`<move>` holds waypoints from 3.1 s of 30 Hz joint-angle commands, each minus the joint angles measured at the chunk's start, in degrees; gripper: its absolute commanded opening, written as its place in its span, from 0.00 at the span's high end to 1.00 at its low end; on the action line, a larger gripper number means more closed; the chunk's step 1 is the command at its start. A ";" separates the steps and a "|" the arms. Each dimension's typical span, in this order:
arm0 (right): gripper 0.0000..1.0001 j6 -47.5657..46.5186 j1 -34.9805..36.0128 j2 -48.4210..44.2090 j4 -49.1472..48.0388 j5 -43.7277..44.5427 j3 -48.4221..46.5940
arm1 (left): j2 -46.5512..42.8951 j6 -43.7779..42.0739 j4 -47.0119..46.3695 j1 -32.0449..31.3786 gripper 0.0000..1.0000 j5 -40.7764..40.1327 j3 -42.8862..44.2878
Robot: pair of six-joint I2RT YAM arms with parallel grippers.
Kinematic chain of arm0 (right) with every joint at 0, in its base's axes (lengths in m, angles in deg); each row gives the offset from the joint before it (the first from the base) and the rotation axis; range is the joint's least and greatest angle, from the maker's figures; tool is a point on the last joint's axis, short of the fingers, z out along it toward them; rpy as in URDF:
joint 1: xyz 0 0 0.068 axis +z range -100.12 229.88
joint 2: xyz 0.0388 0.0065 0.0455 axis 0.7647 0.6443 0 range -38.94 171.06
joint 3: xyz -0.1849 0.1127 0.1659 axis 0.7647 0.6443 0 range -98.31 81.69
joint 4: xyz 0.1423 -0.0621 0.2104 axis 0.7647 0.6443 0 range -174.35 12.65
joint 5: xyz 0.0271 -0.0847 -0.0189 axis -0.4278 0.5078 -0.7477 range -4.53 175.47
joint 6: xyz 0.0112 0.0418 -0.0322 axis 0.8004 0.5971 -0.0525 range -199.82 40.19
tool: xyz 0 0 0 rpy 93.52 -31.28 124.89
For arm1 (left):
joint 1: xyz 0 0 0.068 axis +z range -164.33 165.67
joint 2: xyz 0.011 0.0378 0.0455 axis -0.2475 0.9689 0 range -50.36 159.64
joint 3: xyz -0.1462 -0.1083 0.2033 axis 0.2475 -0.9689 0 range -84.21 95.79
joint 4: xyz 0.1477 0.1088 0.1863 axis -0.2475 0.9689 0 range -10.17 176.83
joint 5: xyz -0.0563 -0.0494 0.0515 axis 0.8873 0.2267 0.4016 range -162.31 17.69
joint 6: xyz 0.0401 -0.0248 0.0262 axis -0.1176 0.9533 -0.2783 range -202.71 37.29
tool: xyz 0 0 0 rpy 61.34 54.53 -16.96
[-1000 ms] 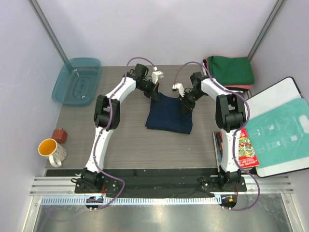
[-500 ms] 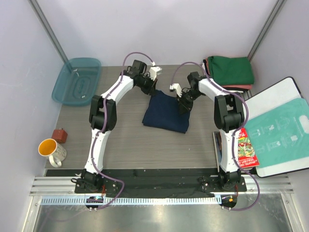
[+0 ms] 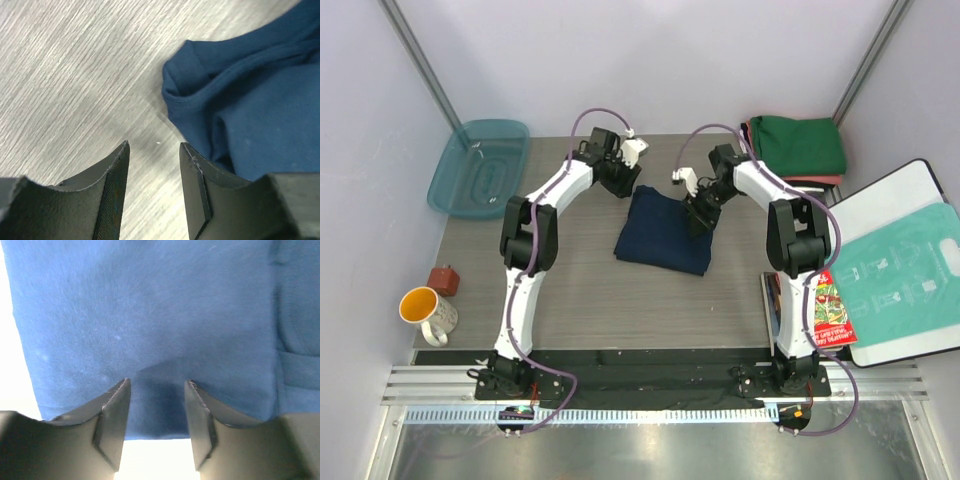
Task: Fold and stack the t-shirts
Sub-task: Fold the tshirt
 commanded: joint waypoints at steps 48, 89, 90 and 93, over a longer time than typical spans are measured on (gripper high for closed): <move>0.23 46.24 -16.24 -5.48 -19.67 -21.23 22.11 | -40.67 -23.40 -29.82 -29.08 0.25 -20.97 -59.58; 0.26 66.54 -16.94 -7.59 -42.25 -24.39 26.51 | -21.86 -21.38 -44.96 -36.05 1.00 -42.63 -41.49; 0.26 67.76 -16.94 -7.24 -43.65 -24.22 26.42 | -21.86 -21.12 -45.04 -36.05 1.00 -42.63 -41.49; 0.26 73.30 -16.94 -6.71 -49.28 -24.13 26.51 | -21.59 -21.11 -45.48 -36.05 1.00 -43.24 -41.67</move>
